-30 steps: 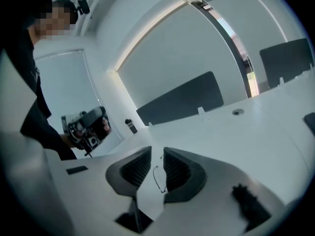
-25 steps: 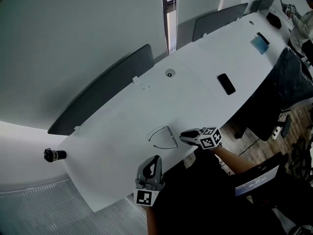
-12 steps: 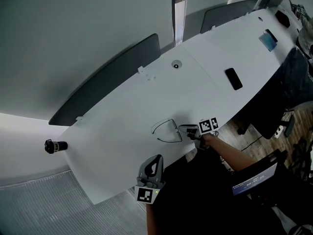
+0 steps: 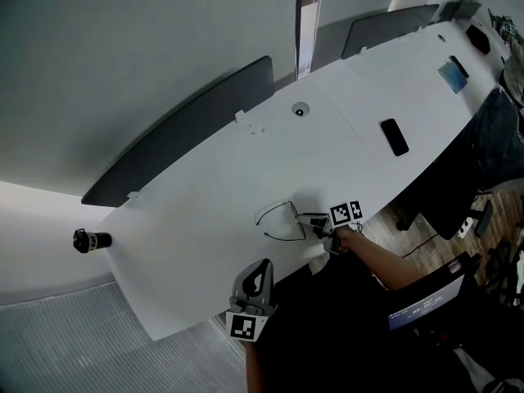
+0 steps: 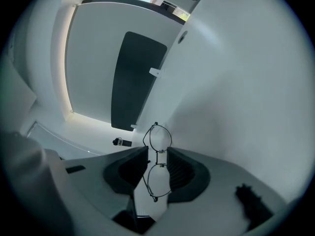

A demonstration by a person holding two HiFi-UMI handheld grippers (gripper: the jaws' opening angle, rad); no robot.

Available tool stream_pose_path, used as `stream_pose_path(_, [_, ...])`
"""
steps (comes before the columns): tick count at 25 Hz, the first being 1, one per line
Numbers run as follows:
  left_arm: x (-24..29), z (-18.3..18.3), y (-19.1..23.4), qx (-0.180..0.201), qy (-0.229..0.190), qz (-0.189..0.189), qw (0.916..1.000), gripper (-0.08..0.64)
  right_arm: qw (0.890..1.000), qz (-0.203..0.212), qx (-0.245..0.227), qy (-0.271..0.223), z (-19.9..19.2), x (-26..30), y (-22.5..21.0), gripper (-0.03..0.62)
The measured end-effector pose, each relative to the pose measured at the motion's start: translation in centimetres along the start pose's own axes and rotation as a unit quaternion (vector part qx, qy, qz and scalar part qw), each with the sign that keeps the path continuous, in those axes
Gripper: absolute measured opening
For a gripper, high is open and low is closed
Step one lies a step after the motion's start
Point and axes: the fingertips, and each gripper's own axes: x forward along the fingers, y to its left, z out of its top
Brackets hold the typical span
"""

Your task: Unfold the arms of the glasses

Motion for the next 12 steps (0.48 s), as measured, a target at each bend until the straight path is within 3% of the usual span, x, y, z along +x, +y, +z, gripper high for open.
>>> stream_pose_path(12, [-0.05,-0.55,0.15,0.003,0.013,0.001,0.9999,0.006,1.0,-0.003,0.018,0.026,-0.89,1.06,-0.12,0.121])
